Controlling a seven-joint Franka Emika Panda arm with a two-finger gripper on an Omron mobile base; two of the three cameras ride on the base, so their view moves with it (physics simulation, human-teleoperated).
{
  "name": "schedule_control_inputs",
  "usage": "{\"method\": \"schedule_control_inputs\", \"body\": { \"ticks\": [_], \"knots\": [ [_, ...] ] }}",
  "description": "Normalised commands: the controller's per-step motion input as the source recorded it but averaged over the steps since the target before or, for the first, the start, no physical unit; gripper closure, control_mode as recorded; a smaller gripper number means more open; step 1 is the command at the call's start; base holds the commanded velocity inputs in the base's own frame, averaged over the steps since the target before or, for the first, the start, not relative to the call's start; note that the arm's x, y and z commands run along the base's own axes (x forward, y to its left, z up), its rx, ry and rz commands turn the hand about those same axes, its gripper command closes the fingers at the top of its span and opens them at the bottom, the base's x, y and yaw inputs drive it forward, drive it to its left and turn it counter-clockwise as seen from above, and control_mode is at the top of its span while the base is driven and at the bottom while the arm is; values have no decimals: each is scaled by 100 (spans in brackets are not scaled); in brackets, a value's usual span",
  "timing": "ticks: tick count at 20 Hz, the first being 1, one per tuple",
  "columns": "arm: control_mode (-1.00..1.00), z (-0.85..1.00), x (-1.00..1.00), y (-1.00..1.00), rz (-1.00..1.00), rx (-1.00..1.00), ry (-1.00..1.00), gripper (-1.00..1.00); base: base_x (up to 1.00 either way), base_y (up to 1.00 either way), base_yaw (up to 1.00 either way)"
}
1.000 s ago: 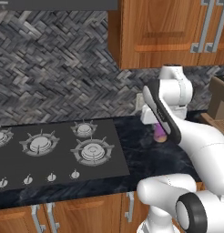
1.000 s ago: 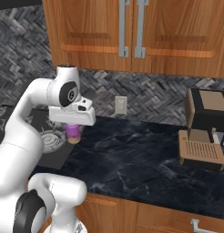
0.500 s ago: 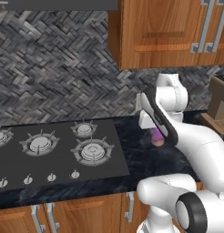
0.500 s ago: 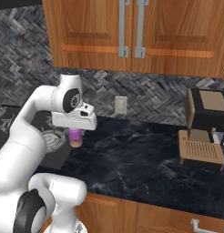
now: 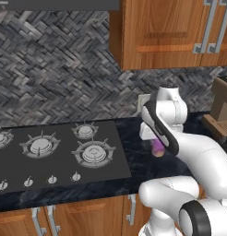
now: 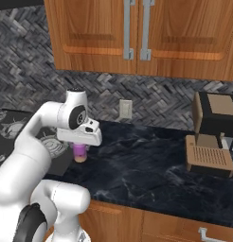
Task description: Four empty soda cans are scattered around the kitchen. Gather all the cans and cluster them next to the stove for recycling.
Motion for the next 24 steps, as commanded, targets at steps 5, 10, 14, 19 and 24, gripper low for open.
{"method": "schedule_control_inputs", "body": {
  "ticks": [5, 10, 14, 19, 24],
  "knots": [
    [-100, -29, 16, 1, -2, 0, 0, 100, 0, 0, 0],
    [-100, -21, 26, 6, -2, 0, 0, 100, 0, 0, 0],
    [-100, -23, 32, 8, -1, 0, 0, 100, 0, 0, 0],
    [-100, -16, 29, 4, -1, 0, 0, 100, 0, 0, 0],
    [-100, -14, 29, 1, -1, 0, 0, 100, 0, 0, 0]
  ]
}}
